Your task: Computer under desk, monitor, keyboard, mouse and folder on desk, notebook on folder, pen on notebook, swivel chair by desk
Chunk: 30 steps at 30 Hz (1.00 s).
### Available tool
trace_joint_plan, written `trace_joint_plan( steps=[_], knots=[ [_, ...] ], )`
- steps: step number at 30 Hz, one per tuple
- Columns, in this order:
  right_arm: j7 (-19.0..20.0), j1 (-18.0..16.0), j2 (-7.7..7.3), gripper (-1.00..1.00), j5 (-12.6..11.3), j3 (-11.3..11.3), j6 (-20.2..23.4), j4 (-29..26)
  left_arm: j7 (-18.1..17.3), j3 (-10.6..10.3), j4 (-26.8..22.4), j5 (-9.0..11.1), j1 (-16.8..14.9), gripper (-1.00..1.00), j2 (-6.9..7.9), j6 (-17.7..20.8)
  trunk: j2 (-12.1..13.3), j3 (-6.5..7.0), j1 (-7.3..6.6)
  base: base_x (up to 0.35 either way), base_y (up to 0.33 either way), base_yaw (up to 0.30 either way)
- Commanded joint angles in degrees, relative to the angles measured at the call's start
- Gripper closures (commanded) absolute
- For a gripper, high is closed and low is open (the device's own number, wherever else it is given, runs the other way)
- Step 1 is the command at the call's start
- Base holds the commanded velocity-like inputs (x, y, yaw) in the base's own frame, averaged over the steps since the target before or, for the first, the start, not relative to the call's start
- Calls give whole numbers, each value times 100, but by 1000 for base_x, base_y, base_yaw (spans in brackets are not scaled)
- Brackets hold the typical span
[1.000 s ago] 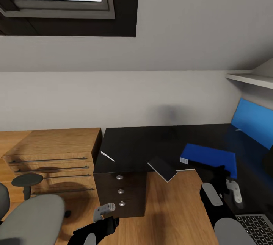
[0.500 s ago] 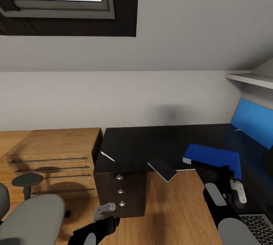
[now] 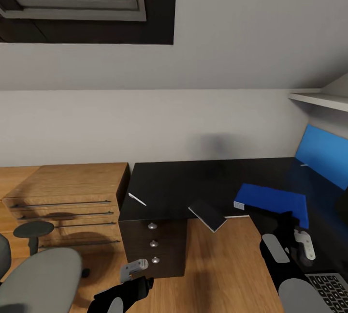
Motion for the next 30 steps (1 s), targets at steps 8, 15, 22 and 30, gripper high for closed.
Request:
trace_joint_plan(
  steps=[8,15,22,30],
  knots=[
    [-37,-4,-3,100,-77,1,-9,-5,55,-11,1,59,-3,-100,-3,13,-330,-153,178,0,0,0],
    [-31,-2,-3,100,-431,6,-9,-24,48,-20,8,58,-4,-100,-3,13,-610,-279,331,0,0,0],
    [-29,-4,-3,100,-497,8,-9,-38,46,-21,10,60,-4,-100,-3,13,-891,-404,485,0,0,0],
    [-29,-4,-3,100,-511,1,-9,-40,46,-21,10,61,-4,-100,-4,13,-1212,-548,661,0,0,0]
  ],
)
